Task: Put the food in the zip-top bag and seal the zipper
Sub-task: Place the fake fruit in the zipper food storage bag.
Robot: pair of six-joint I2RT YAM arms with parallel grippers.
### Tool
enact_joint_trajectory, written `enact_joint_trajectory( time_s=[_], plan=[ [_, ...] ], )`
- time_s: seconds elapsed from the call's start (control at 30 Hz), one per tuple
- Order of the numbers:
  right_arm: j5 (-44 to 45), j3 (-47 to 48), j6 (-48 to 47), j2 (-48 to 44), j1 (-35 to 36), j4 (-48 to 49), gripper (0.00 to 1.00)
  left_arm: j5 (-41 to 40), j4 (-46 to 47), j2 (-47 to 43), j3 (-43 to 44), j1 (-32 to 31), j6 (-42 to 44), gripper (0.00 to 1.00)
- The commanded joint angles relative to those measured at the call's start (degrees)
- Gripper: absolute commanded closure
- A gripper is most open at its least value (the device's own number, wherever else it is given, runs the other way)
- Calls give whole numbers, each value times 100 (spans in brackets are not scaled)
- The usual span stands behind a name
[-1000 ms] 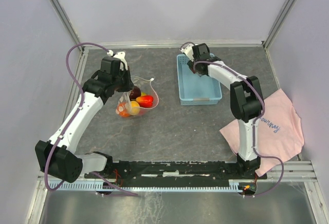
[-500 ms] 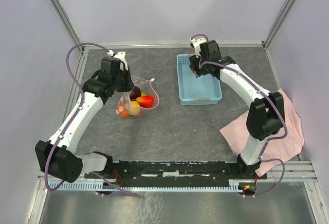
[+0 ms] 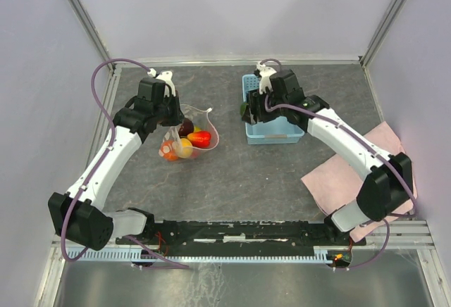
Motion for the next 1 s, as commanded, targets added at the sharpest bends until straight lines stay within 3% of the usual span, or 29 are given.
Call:
enact_joint_trajectory(
  time_s=[0.0,0.37,0.57,0.97],
  plan=[
    [-611,-93,658,-345,419,749,57,100,247,-32,95,31,126,97],
    [-832,-402,1466,-436,1428,2196,56,140,246,-17,95,31,135,97],
    [-849,-49,1526,16,1901,2419,54,166,240,-13,95,31,135,97],
    [473,249,1855,982,2144,2582,53,290,247,-48,95,31,111,97]
  ],
)
